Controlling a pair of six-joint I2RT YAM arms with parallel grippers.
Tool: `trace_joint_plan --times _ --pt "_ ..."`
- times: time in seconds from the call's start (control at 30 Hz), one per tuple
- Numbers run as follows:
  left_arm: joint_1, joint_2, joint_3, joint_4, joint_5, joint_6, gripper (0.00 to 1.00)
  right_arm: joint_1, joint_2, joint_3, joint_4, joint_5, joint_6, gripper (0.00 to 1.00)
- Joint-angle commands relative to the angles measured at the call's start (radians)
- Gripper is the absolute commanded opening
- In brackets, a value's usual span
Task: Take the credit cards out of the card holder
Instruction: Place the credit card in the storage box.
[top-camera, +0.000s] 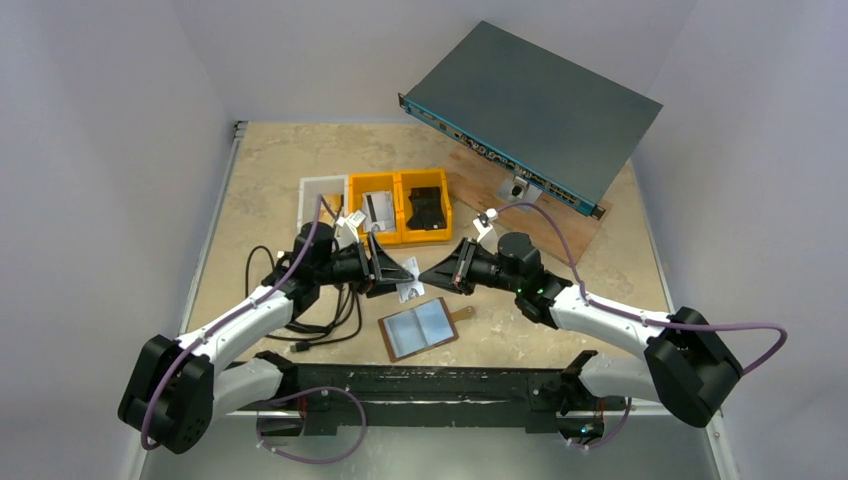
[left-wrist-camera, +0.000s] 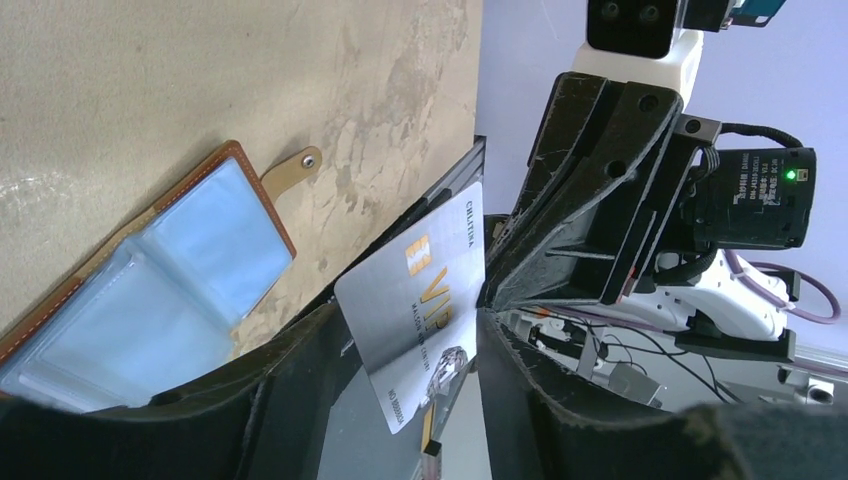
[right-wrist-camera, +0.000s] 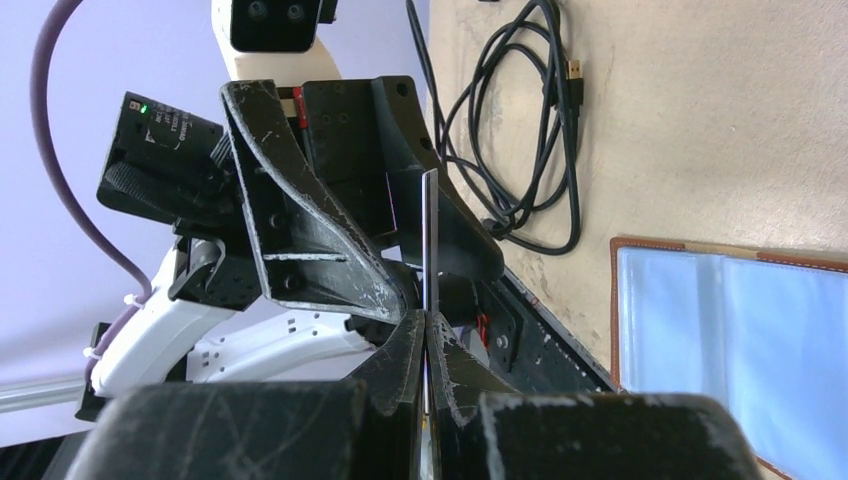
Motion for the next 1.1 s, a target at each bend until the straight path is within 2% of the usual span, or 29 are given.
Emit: trace_joint_plan --times 0.0,0.07,0.17,0.2,0.23,0.3,0.43,0.53,0.7,0.83,1.07 --pt "0.007 -0.014 -0.005 0.093 0.032 -0.043 0.46 -0.004 0.0 -0.007 0.047 -0.023 0.005 0.0" --pt "0.007 -0.014 -0.006 0.106 0.036 -0.052 0.34 -0.006 0.002 -0.003 0.028 -0.016 -0.013 0.0" --pt "0.008 -0.014 0.0 0.106 0.037 -0.055 0.06 -0.005 0.008 0.015 -0.016 0.01 -0.059 0.0" --pt "0.007 -0.015 0.006 0.095 0.036 -0.05 0.0 -0.005 0.008 0.025 -0.043 0.028 -0.078 0.0" --pt "0.007 -0.017 0.011 0.067 0.031 -0.043 0.0 -0.003 0.005 0.034 -0.069 0.041 -0.096 0.06" --pt "0.007 -0.028 0.03 0.003 0.009 -0.009 0.0 -0.005 -0.01 0.051 -0.14 0.076 -0.138 0.25" --pt "0.007 -0.049 0.127 -0.244 -0.088 0.112 0.0 -0.004 -0.052 0.112 -0.317 0.166 -0.235 0.73" --pt "0.012 -0.026 0.251 -0.444 -0.216 0.21 0.0 -0.004 -0.095 0.136 -0.411 0.238 -0.286 0.88" --pt "0.042 0.112 0.499 -0.682 -0.457 0.335 0.0 -0.005 -0.139 0.162 -0.505 0.305 -0.337 0.94" --pt "0.091 0.266 0.683 -0.767 -0.589 0.404 0.0 -0.005 -0.169 0.182 -0.562 0.336 -0.376 0.95" --pt "0.148 0.54 0.959 -0.814 -0.616 0.484 0.0 -0.004 -0.232 0.179 -0.615 0.368 -0.401 0.95"
